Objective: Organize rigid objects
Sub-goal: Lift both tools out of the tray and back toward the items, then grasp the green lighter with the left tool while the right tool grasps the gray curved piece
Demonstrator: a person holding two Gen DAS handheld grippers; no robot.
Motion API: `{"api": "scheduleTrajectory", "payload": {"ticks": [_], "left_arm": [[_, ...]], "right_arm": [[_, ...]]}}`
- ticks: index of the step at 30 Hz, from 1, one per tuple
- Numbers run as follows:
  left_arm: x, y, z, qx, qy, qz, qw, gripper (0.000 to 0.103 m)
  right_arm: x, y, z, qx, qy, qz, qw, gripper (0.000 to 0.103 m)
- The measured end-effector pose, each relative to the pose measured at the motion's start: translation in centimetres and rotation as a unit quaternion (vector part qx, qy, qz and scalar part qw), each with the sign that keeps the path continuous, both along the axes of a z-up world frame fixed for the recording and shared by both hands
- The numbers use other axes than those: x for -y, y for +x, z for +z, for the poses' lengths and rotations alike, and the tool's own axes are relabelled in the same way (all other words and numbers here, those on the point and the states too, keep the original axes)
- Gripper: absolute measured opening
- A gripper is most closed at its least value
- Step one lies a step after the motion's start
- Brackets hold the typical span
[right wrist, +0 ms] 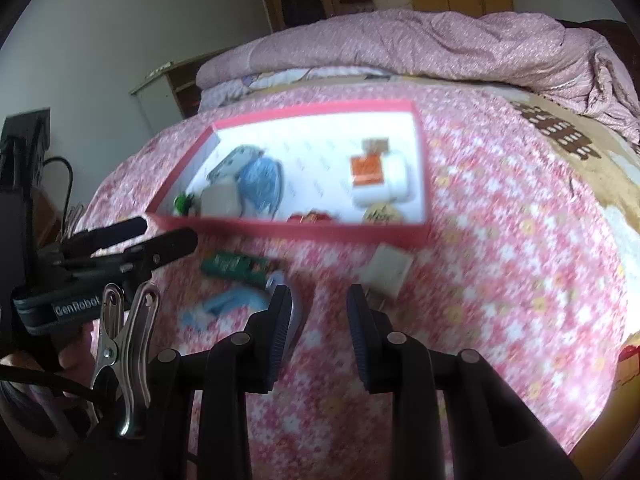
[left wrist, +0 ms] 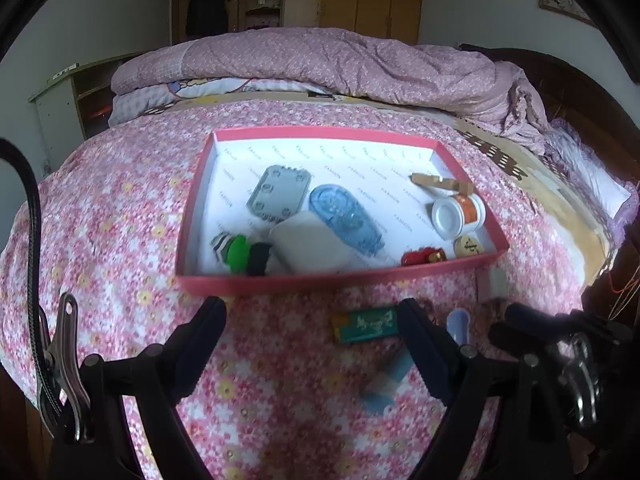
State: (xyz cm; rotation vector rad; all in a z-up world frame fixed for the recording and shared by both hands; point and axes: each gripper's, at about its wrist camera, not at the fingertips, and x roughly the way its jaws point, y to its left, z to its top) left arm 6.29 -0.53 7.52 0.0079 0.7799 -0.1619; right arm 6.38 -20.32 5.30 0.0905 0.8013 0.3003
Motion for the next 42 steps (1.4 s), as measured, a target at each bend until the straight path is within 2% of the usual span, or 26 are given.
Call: {"api": "scheduleTrajectory", "payload": {"ticks": [15,17,19,23,25,35,42], "left_arm": [[-0.7,-0.6,-1.6,-0.019,-0.006,0.009,0.9998,0.090],[-0.5,-0.6,-1.7,-0.022,-0.008,0.007,0.9997,0.090],[-0.3,-0.5,-1.9,-0.024,-0.010,0.004,0.9996,0.090],[0.2,-0.4,-2.1,-0.028,-0.009,0.000,0.9996,0.090],[0.6,-0.2,-2.1,-0.028,-0.010,-0.001,0.9996,0.090],[3.4,1.4,-3.3,-0.048,-0.026,-0.017,0.9983,0.090],[6.0,1.6,-4.0,-0.041,-0.002,-0.029,0.9987,0.093]], "right_arm": [[-2.6,-0.1,-2.7,-0.020,-0.042,0.019,0.999,0.030],[-2.7,-0.2,-2.7,-0.017,-0.041,0.025,0.999,0.023],[-2.8,-0.3,-2.8,-0.016,-0.044,0.025,0.999,0.010],[-2.5,-1.0,-2.8,-0.009,-0.045,0.022,0.999,0.010],[-2.1,-1.5,-2.8,-0.006,-0.048,0.018,0.999,0.005],[1.1,-3.6,-3.1,-0.013,-0.029,-0.009,0.999,0.005],[2.4,-4.0,-3.7,-0.019,0.003,-0.015,1.000,0.005]]}}
